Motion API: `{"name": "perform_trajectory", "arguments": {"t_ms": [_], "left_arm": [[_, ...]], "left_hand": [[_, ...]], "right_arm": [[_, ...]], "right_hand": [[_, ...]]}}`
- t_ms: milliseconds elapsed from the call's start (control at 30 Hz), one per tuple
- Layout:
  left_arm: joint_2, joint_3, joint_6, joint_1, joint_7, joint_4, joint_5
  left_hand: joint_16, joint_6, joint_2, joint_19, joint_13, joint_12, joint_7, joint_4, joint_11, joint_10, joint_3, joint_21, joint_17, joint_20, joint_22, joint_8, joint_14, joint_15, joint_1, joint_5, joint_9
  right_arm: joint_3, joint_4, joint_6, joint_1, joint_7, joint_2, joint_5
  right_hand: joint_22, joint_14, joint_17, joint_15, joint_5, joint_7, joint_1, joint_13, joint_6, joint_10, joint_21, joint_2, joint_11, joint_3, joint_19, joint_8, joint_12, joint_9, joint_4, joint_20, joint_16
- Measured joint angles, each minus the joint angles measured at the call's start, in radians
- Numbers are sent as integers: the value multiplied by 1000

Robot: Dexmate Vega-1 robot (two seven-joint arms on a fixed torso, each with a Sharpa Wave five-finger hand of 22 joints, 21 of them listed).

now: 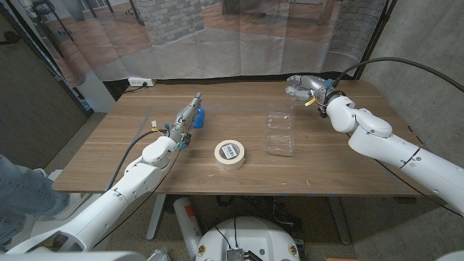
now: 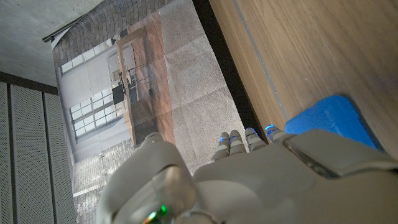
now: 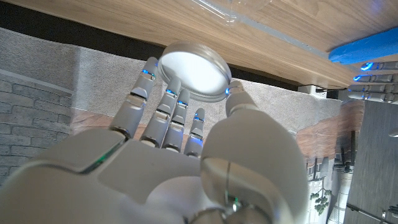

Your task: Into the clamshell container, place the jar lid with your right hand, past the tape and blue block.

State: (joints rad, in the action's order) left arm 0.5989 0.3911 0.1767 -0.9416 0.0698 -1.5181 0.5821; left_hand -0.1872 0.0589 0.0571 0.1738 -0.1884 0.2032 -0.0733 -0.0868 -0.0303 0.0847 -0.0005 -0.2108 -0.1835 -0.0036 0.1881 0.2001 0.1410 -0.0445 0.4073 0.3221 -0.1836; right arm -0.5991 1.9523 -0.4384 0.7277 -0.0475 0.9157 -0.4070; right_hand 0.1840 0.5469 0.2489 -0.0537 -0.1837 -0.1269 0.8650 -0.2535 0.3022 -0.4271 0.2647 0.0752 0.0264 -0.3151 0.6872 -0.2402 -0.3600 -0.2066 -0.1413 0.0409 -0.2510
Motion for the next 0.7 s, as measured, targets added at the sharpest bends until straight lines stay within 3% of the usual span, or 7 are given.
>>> {"name": "perform_trajectory", "arguments": {"t_ms": [700], "left_arm": [[5, -6, 1, -2, -4, 0, 4]], "left_hand": [[0, 0, 0, 0, 0, 0, 0, 0, 0, 0, 0, 0, 0, 0, 0, 0, 0, 0, 0, 0, 0]], "right_arm": [[-12, -27, 56, -14, 15, -38, -40]], "right_hand": [[-1, 5, 0, 6, 0, -4, 0, 0, 4, -9, -6, 0, 9, -6, 0, 0, 0, 0, 3, 0, 4]]}}
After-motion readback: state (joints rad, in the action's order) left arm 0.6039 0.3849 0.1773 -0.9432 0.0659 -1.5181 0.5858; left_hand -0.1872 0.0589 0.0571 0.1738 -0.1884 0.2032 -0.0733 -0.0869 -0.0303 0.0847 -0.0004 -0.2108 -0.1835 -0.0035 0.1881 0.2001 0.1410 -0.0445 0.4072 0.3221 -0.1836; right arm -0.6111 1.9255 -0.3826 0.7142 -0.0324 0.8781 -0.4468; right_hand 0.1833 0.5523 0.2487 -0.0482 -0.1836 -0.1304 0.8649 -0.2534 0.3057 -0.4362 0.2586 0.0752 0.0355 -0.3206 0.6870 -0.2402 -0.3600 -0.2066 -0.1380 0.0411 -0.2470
